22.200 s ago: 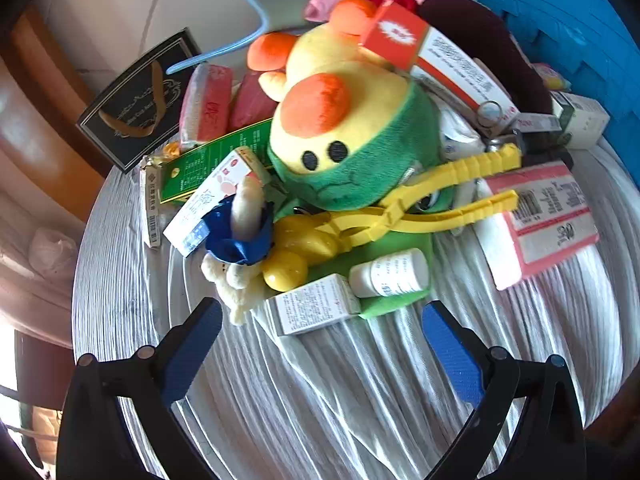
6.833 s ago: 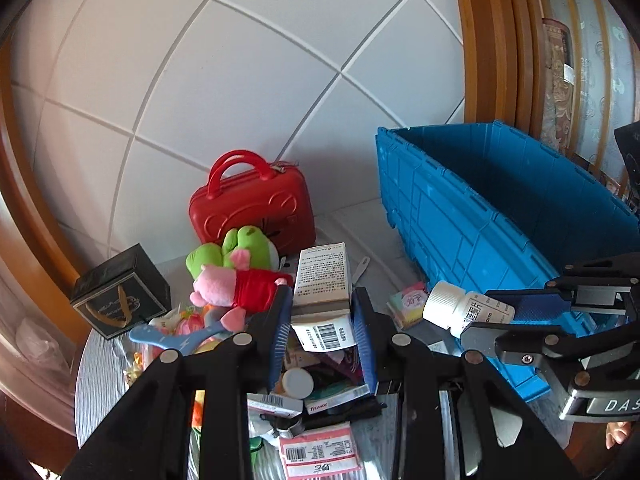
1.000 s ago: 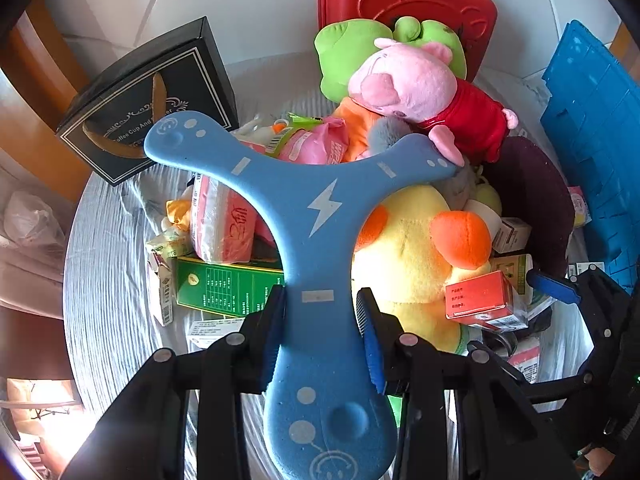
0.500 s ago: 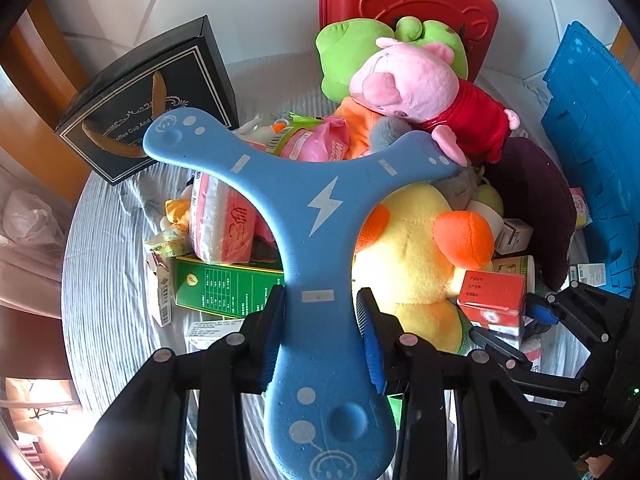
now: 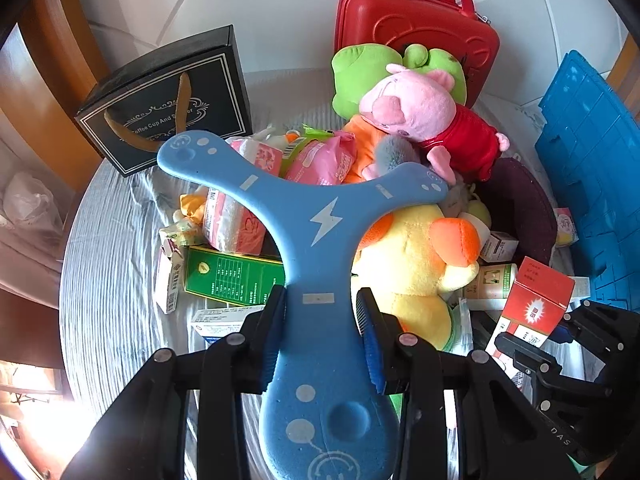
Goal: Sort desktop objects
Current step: 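Lift and carry the boomerang and red box with both tools over the blue crate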
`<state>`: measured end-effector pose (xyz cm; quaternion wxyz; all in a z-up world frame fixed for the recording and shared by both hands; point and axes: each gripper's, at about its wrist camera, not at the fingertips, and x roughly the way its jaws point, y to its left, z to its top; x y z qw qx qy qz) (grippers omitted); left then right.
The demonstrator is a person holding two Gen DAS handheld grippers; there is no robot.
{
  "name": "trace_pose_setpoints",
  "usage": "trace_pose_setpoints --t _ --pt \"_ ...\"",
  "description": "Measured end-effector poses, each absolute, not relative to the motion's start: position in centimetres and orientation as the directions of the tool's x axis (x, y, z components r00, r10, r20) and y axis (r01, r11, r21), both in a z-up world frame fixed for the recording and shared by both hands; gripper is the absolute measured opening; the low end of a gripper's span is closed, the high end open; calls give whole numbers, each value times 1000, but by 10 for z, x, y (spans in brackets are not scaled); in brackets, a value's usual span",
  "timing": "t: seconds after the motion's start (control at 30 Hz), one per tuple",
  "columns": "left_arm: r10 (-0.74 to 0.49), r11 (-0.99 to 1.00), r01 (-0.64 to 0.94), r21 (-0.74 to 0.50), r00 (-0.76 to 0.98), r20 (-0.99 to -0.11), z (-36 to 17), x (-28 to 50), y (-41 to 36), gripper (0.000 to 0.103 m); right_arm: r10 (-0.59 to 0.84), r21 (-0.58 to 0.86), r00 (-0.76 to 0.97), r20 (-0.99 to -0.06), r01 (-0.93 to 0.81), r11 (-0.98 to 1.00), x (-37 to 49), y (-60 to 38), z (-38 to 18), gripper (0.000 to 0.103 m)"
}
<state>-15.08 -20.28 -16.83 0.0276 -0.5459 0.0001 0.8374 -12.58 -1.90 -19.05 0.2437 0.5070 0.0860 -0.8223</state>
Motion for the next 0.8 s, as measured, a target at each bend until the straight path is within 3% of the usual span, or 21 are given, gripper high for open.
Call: trace_pose_setpoints --t 0.8 --pt "66 -998 -26 -61 -470 -880 -140 -115 -220 34 -326 107 -395 -859 485 -868 -104 -12 -169 25"
